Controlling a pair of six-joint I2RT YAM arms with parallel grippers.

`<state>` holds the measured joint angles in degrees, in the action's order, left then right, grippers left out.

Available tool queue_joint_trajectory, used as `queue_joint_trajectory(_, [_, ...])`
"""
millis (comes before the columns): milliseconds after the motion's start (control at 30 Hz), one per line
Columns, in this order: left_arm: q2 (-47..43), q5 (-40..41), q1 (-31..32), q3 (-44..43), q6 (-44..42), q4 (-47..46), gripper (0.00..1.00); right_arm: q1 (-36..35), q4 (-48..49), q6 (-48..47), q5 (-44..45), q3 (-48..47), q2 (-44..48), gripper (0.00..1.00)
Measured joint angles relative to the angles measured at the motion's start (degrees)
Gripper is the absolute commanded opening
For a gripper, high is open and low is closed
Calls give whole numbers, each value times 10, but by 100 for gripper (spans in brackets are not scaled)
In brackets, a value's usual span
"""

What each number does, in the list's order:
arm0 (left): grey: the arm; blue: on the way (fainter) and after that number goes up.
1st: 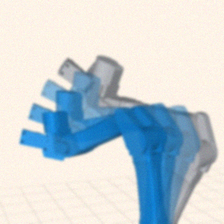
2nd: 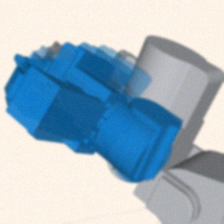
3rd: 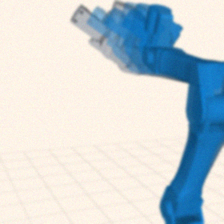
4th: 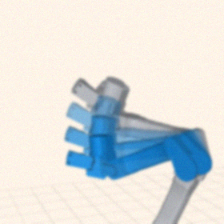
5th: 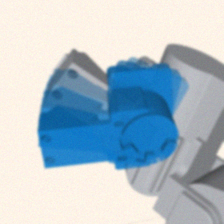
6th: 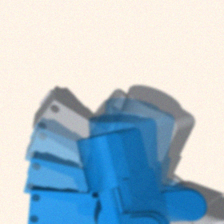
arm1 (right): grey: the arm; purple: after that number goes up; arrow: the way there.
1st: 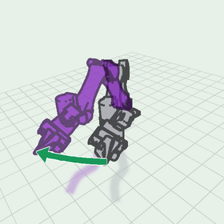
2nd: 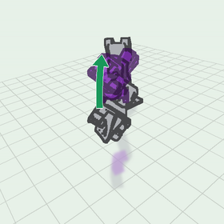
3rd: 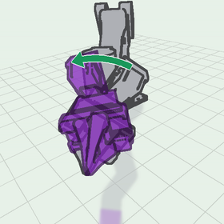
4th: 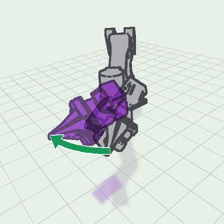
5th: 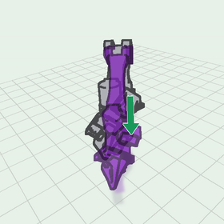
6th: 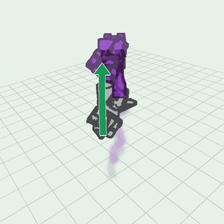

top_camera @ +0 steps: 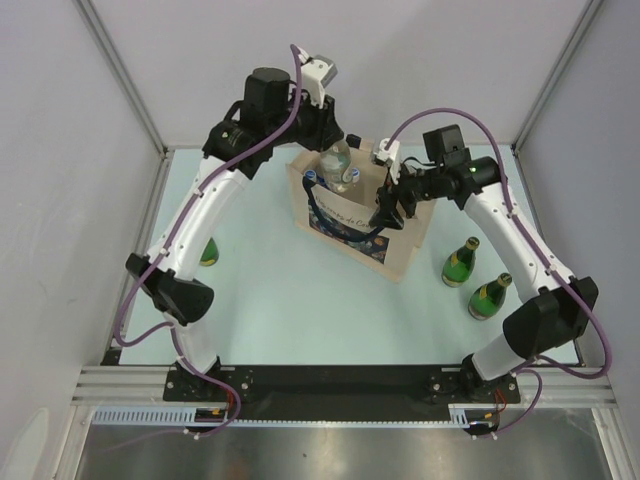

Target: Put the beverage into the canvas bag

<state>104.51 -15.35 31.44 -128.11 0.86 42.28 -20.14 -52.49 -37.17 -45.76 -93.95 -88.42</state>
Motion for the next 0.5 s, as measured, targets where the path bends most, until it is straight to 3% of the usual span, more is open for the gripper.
queue_joint_trajectory(100, [0,2,0,12,0,-7,0,-16,4,-6,31,20,-1,49])
queue_joint_trajectory(133, [0,2,0,17,0,-11,0,-24,5,-11,38,27,-1,35])
queue_joint_trajectory(267, [0,2,0,37,0,-21,0,-56,4,-35,54,52,-1,3])
queue_joint_trajectory(500, [-2,2,0,99,0,-59,0,-90,-2,-80,54,88,8,0])
